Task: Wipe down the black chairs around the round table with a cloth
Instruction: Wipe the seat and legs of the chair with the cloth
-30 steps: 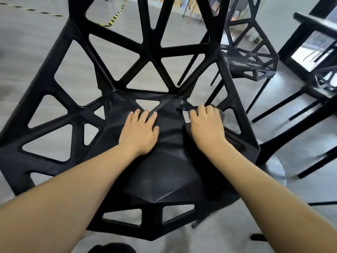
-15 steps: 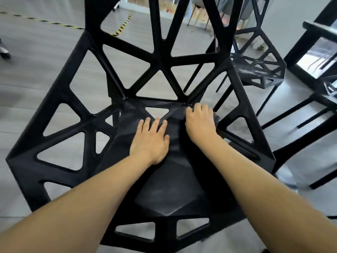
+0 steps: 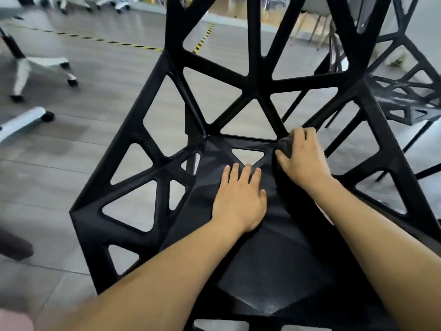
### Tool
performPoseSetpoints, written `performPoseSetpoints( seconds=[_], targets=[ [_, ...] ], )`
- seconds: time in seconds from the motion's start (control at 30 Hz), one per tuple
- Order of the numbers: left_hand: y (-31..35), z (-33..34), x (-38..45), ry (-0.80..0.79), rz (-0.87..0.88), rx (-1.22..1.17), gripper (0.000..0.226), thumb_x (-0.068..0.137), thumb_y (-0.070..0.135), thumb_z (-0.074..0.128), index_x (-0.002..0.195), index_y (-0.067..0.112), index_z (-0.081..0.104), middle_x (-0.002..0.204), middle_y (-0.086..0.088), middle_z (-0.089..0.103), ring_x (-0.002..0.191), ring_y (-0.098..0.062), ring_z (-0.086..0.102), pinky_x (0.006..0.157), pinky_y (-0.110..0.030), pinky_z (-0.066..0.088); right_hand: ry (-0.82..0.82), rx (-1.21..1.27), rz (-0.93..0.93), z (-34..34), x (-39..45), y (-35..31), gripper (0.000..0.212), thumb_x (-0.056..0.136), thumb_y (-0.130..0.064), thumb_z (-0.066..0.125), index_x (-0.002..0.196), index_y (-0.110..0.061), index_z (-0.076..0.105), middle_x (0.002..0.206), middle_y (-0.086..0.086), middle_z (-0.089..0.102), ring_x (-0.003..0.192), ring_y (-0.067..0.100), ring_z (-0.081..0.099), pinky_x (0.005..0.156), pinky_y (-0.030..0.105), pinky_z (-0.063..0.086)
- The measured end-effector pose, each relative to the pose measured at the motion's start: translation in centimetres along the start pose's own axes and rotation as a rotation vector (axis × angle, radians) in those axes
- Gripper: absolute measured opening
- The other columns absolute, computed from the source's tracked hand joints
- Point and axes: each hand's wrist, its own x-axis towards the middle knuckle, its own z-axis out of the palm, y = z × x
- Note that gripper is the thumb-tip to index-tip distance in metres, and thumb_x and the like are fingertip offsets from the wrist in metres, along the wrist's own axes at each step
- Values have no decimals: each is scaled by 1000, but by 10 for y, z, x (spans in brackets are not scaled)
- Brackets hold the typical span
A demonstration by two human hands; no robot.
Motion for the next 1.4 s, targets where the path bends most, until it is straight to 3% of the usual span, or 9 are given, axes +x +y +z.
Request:
performPoseSetpoints(
  seconds=[0.1, 0.2, 0.3, 0.4, 0.57, 0.7, 0.97, 1.23, 1.4],
  targets=[
    [2, -5, 0, 79, -35, -80, 55, 100, 38, 39, 144, 6, 37, 155, -14, 31, 146, -30, 22, 125, -42, 8, -99, -60, 0, -4, -8, 9, 57, 89, -43, 60, 139, -19, 46, 143, 10, 43, 129, 38, 45, 109, 52, 33],
    [1, -16, -2, 75, -32, -116, 47, 99, 35, 44, 138, 8, 45, 146, -13, 38, 136, -29, 29, 123, -40, 15, -85, -60, 41, 0, -6, 2, 55, 90, -34, 57, 141, -16, 47, 136, 18, 49, 121, 44, 46, 105, 52, 37],
    [-24, -29, -12, 47, -151, 98, 60, 98, 47, 38, 151, 17, 35, 159, -18, 26, 148, -37, 17, 124, -51, 2, -84, -53, 86, -3, 1, -6, 54, 88, -26, 62, 136, -6, 46, 126, 23, 55, 115, 46, 49, 100, 53, 41],
    [-48, -35, -29, 52, -302, 236, 79, 98, 55, 30, 156, 2, 20, 156, -26, 30, 148, -39, 19, 124, -51, 0, -124, 159, 96, -9, 5, -27, 45, 84, -25, 69, 121, -7, 49, 113, 19, 62, 107, 43, 56, 90, 49, 48],
    [-48, -31, -30, 80, -295, 251, 84, 97, 56, 27, 154, -5, 22, 137, -26, 49, 136, -39, 36, 124, -51, 1, -354, 356, -322, 6, 14, -127, 29, 83, -25, 69, 109, -16, 59, 102, 5, 65, 95, 27, 62, 81, 41, 52],
    [-56, -29, -30, 106, -275, 230, 82, 96, 55, 32, 152, -5, 27, 132, -25, 52, 132, -38, 40, 124, -51, 2, -307, 175, -488, 12, 40, -169, 19, 85, -21, 66, 100, -15, 56, 105, 11, 63, 102, 36, 60, 83, 46, 51],
    [-59, -26, -30, 152, -251, 193, 75, 97, 56, 33, 146, -1, 35, 121, -16, 56, 126, -32, 45, 125, -47, 4, -51, -75, -290, 38, 28, -198, 29, 95, -16, 57, 123, -10, 49, 123, 11, 57, 118, 34, 51, 84, 46, 44],
    [-58, -26, -31, 155, -262, 173, 80, 94, 53, 37, 148, -6, 32, 126, -22, 54, 128, -36, 43, 124, -49, 3, -96, -187, -93, 37, 38, -166, 31, 95, -9, 55, 124, -7, 46, 126, 16, 53, 117, 37, 51, 82, 48, 45],
    [-56, -25, -30, 138, -264, 191, 79, 96, 51, 34, 148, -8, 29, 124, -23, 52, 126, -37, 41, 124, -50, 1, -89, -147, -184, 40, 37, -181, 32, 92, -6, 55, 122, -5, 47, 123, 16, 57, 115, 37, 53, 86, 45, 43]
  ],
)
